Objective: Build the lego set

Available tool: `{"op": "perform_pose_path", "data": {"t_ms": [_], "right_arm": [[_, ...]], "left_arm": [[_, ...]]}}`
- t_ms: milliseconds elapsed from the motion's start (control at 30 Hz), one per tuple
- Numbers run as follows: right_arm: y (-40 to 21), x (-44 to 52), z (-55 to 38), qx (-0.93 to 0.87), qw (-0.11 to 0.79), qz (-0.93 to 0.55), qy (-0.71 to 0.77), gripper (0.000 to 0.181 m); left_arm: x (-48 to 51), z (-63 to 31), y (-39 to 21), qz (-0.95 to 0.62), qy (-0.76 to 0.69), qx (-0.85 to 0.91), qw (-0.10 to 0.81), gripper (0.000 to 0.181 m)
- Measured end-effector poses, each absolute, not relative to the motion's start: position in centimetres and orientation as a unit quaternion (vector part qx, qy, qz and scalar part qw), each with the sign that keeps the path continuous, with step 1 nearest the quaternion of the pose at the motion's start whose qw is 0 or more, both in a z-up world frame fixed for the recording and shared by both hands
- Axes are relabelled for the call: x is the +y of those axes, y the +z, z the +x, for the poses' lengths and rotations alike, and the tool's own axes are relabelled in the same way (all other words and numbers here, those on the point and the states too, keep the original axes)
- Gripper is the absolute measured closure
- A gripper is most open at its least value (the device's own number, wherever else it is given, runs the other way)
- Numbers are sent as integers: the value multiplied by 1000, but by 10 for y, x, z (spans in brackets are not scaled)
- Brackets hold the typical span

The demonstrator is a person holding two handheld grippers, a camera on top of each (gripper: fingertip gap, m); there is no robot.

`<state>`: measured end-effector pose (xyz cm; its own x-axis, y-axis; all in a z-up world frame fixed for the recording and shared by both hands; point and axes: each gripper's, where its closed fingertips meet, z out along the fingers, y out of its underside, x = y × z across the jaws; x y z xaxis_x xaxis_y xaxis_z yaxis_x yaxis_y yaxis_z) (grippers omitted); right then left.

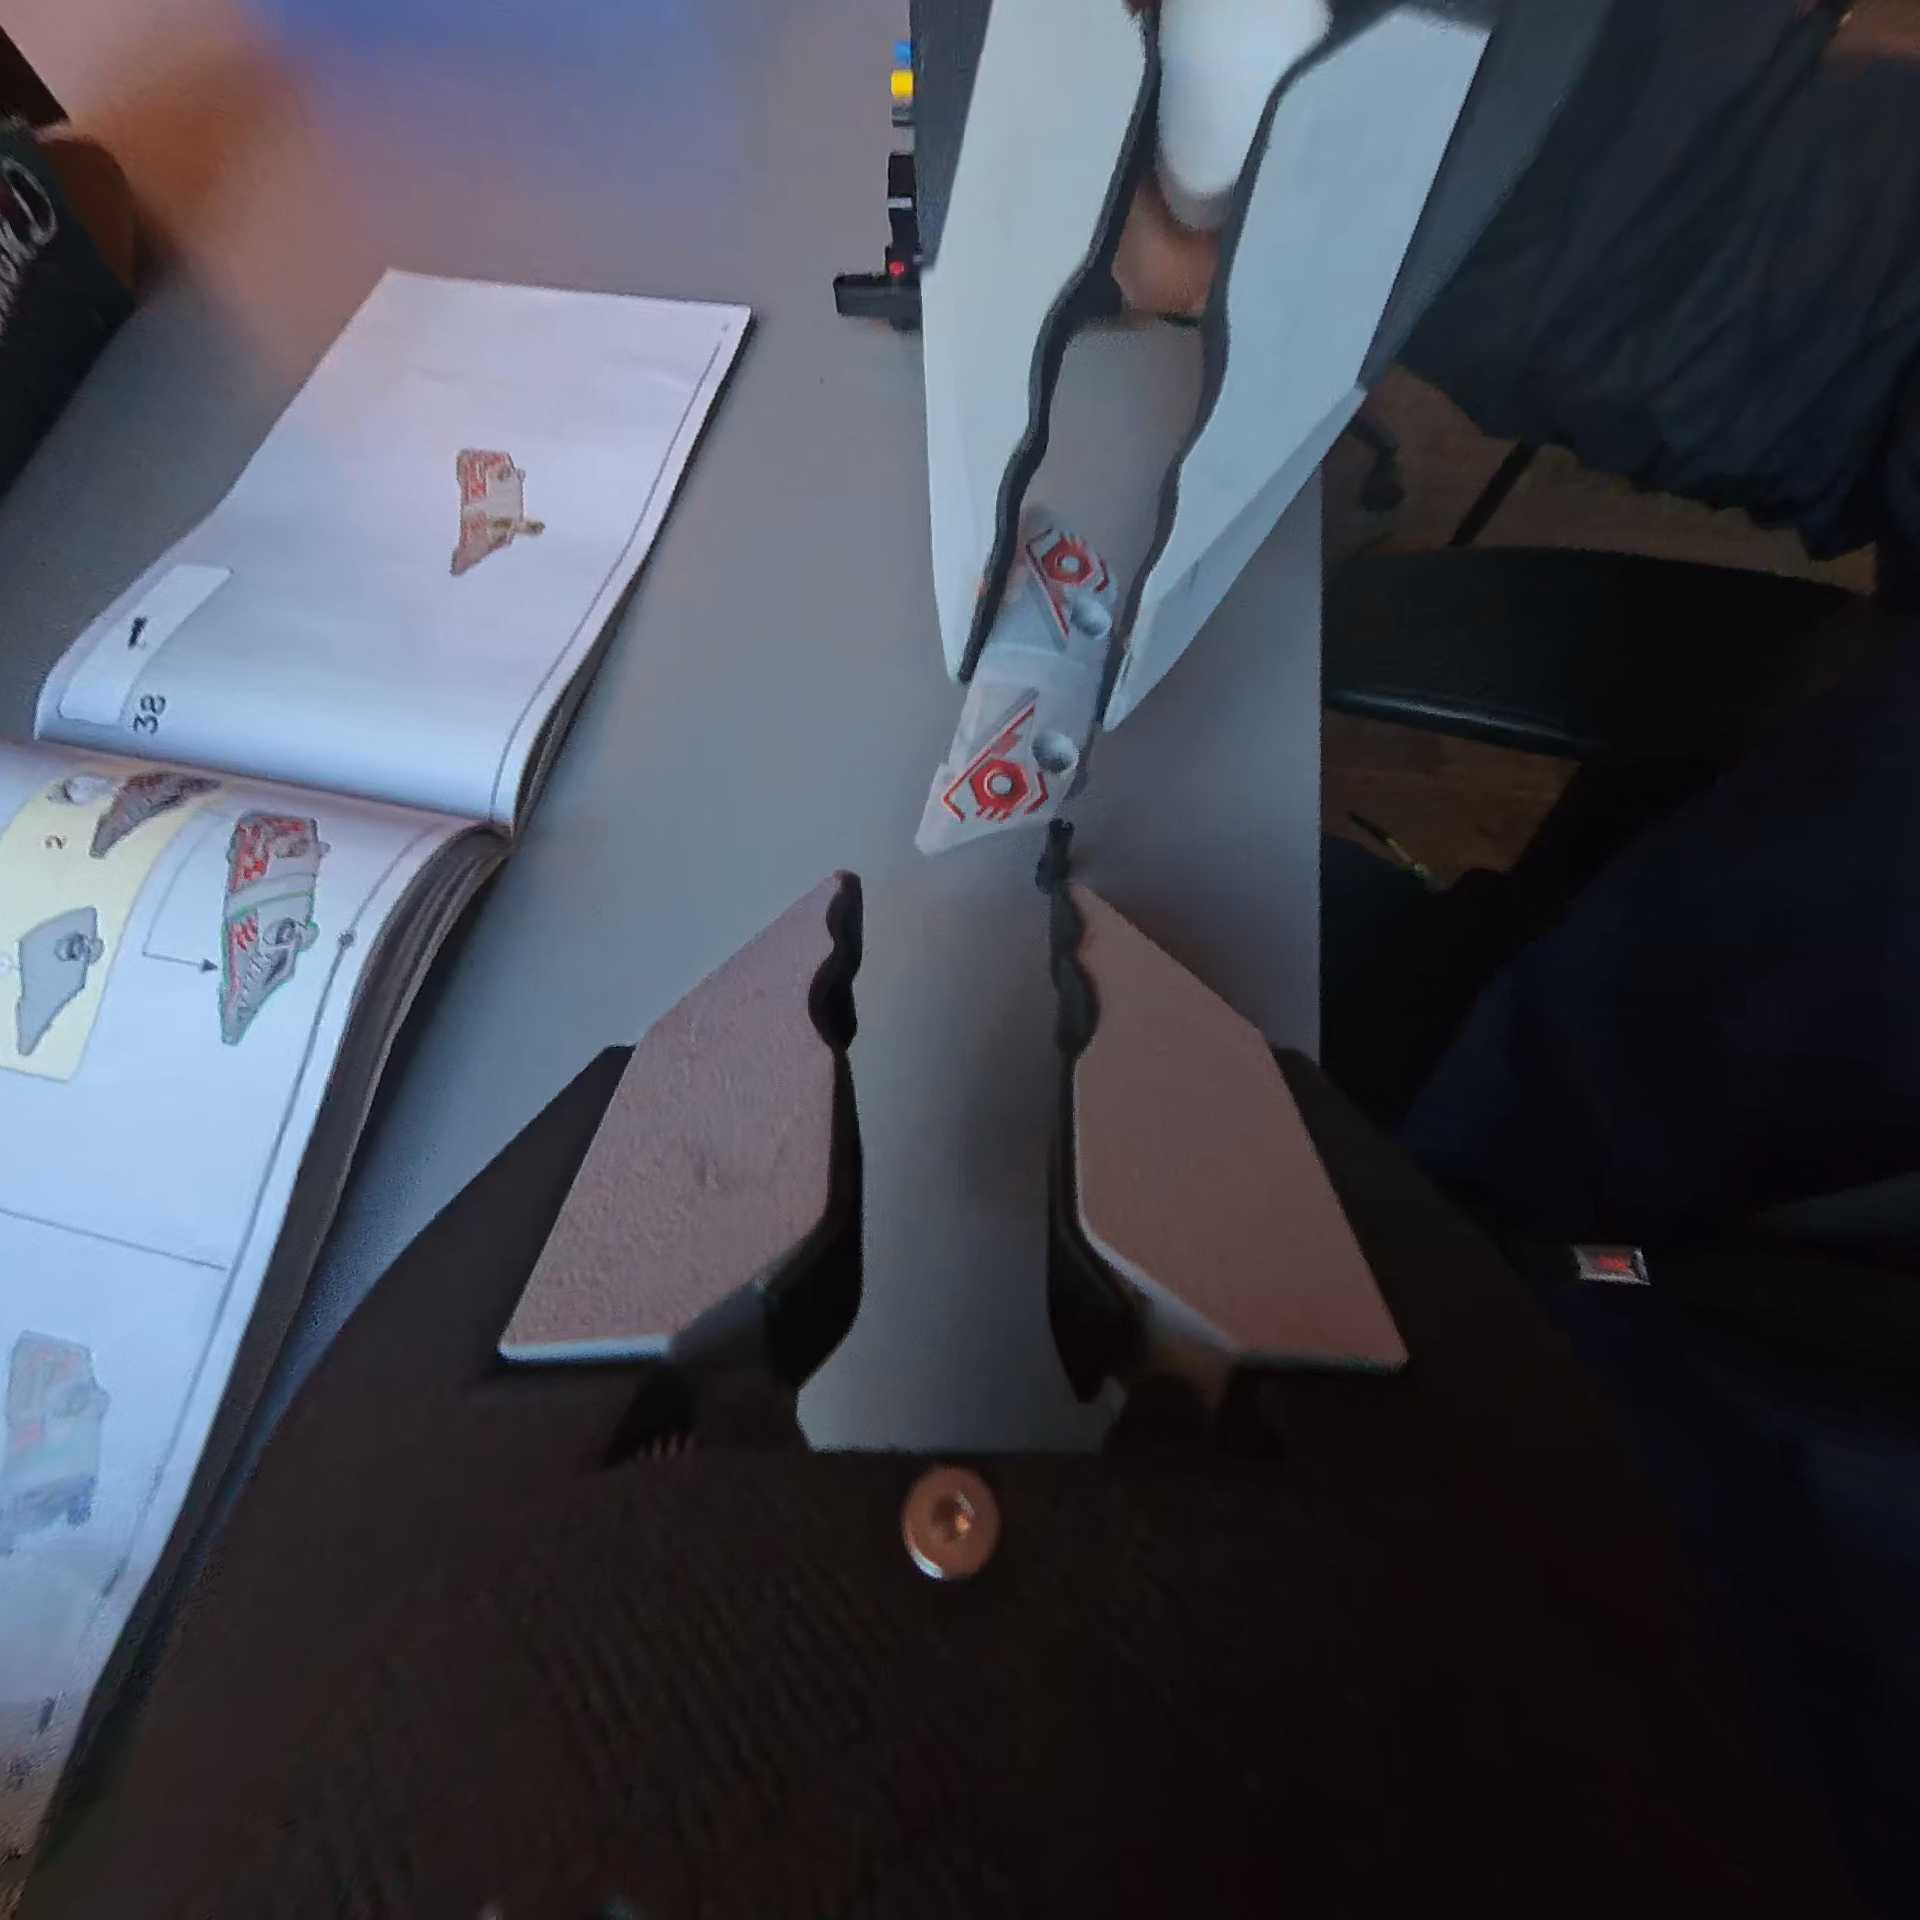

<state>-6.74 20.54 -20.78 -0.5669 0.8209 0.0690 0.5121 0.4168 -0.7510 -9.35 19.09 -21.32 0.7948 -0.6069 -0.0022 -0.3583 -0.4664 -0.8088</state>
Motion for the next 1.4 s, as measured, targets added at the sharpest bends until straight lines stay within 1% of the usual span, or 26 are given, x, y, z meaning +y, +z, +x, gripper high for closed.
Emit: {"op": "perform_pose_path", "data": {"t_ms": [233, 400, 600, 800, 933, 1067, 1267, 1400], "right_arm": [[-210, 205, -70, -811, 214, -413, 355, 158], [-209, 203, -71, -817, 216, -401, 353, 158], [-211, 200, -69, -822, 213, -390, 355, 158], [-213, 204, -71, -824, 237, -387, 341, 158], [-209, 203, -71, -818, 241, -384, 352, 158], [-208, 201, -70, -822, 233, -384, 349, 158], [-213, 203, -72, -829, 232, -382, 338, 158], [-213, 203, -71, -828, 231, -382, 340, 158]], "left_arm": [[195, -85, -204, -818, -156, 329, 445, 150], [195, -81, -206, -810, -164, 347, 443, 159], [193, -78, -208, -803, -156, 363, 446, 160], [196, -79, -206, -796, -123, 377, 458, 160], [196, -79, -203, -792, -137, 371, 464, 160], [194, -78, -208, -803, -184, 349, 446, 160], [196, -80, -211, -806, -159, 359, 442, 160], [196, -78, -211, -806, -167, 357, 443, 159]]}}
